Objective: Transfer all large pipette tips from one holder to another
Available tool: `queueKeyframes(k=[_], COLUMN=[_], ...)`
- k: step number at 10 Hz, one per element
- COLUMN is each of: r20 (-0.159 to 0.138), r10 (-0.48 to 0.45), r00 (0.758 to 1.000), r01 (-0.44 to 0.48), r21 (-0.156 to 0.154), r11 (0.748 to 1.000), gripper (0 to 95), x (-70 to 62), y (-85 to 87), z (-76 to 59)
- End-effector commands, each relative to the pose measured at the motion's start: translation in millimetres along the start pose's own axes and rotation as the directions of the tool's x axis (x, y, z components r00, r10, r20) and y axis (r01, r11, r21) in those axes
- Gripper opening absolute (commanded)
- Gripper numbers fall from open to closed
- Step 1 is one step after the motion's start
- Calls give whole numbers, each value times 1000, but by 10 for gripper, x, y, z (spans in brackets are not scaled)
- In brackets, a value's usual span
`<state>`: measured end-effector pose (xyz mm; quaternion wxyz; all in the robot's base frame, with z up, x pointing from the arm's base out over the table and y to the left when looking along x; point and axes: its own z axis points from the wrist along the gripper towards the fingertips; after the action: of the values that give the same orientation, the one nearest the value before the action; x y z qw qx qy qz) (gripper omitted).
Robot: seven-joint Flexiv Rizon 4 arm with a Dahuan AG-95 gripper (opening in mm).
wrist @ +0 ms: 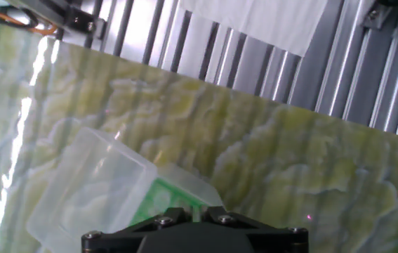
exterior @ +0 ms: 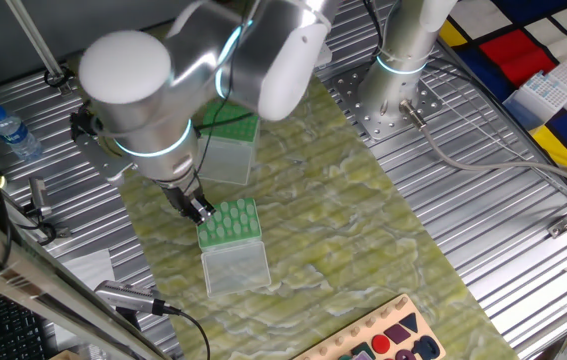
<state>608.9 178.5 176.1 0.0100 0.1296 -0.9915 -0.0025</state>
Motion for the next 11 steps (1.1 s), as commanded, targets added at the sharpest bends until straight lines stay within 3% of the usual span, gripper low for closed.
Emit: queueKeyframes(k=[1, 7, 11], r20=[2, 8, 15], r10=[3, 18, 11], r00=[1000, 1000, 1000], r01=[-3, -18, -11], r21=[-1, 0, 0], r11=[1000, 1000, 1000], gripper=[190, 190, 190], x=[-28, -87, -99], y=[34, 195, 204], z=[11, 98, 139])
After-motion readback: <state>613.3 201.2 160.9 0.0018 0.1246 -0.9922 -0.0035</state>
